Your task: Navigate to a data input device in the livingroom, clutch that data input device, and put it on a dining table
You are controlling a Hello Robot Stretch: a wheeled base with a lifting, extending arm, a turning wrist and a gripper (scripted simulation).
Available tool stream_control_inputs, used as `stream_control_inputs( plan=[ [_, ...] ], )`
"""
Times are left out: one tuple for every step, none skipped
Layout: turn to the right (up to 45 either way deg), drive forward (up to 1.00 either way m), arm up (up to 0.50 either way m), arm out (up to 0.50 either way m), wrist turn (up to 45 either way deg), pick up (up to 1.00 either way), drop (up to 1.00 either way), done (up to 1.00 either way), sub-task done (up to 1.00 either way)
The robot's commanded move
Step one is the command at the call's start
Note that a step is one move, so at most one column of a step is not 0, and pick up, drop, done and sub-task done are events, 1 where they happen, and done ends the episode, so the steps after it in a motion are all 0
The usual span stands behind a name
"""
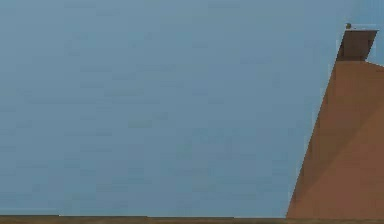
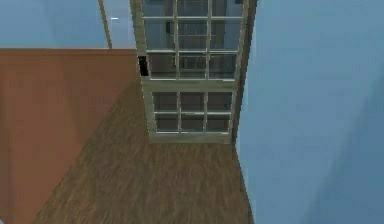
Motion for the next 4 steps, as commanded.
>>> stream_control_inputs(
  plan=[
    [-45.0, 0.00, 0.00, 0.00, 0.0, 0.00, 0.00, 0.00, 0.00],
    [-42.0, 0.00, 0.00, 0.00, 0.0, 0.00, 0.00, 0.00, 0.00],
    [0.0, 1.00, 0.00, 0.00, 0.0, 0.00, 0.00, 0.00, 0.00],
    [-12.0, 0.00, 0.00, 0.00, 0.0, 0.00, 0.00, 0.00, 0.00]
  ],
)
